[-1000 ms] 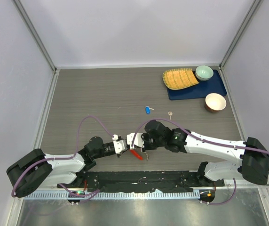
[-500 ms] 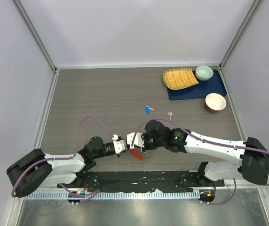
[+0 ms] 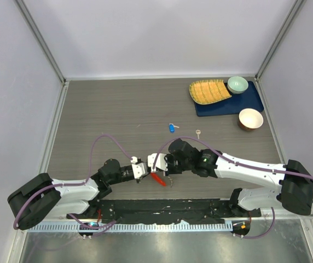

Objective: Put the keys on the keyring

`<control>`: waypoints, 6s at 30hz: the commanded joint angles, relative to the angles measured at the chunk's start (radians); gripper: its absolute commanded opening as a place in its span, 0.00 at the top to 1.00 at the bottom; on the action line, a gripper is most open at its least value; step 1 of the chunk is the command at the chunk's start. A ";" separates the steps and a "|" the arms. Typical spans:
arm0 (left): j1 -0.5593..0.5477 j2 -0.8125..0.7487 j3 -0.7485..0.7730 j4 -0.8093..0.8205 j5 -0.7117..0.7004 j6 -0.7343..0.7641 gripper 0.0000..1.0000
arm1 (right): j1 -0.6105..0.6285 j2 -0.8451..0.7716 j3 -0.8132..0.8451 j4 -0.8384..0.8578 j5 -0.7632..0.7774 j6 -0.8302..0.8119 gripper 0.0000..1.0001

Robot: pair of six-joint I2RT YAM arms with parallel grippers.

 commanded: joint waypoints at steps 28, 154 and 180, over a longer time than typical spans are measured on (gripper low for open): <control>0.000 -0.011 0.018 0.070 0.003 0.015 1.00 | -0.008 -0.022 0.030 0.044 -0.050 -0.015 0.99; 0.005 0.423 0.180 0.577 -0.105 -0.131 1.00 | -0.160 -0.334 -0.174 0.199 0.212 0.350 0.99; 0.019 0.350 -0.001 0.593 -0.092 -0.099 1.00 | -0.160 -0.036 -0.122 0.242 -0.141 0.142 0.99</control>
